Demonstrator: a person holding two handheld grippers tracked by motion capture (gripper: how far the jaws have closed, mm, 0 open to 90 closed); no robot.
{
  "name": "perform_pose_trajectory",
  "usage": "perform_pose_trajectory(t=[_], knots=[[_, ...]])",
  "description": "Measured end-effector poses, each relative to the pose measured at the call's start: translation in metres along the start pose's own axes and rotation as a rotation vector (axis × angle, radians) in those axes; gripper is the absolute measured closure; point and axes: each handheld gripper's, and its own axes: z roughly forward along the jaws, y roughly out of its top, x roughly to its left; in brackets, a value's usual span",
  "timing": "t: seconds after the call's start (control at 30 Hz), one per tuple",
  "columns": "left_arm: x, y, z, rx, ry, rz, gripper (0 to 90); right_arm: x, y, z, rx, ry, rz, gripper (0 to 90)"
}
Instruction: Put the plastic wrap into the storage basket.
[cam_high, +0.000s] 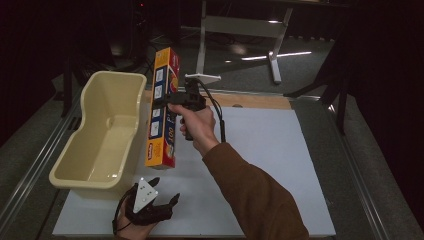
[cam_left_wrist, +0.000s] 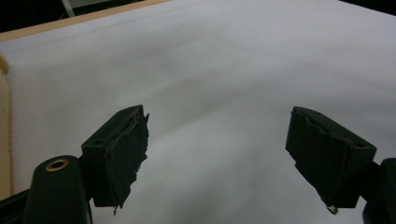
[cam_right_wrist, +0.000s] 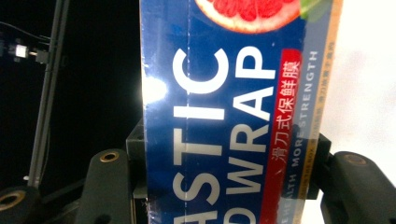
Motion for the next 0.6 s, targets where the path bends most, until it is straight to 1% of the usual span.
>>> perform_pose_trajectory(t=[0.07, 0.1, 0.17, 0.37, 0.6], knots=[[0.0, 0.0, 0.0, -0.004, -0.003, -0.003, 20.4, 0.001, 0.0, 0.001, -0.002, 0.002, -0.003, 40.8], [0.0, 0.0, -0.001, -0.008, -0.003, -0.001, 20.4, 0.004, -0.001, 0.004, 0.003, 0.019, -0.001, 40.8], [0.0, 0.001, -0.001, -0.008, -0.003, 0.003, 20.4, 0.006, -0.002, 0.006, 0.002, 0.025, 0.008, 40.8], [0.001, 0.001, -0.002, -0.014, -0.006, -0.005, 20.4, 0.014, -0.007, 0.014, -0.006, 0.034, -0.026, 40.8], [0.001, 0.001, -0.002, -0.014, -0.011, -0.008, 21.0, 0.02, -0.009, 0.026, -0.014, 0.071, -0.016, 40.7]])
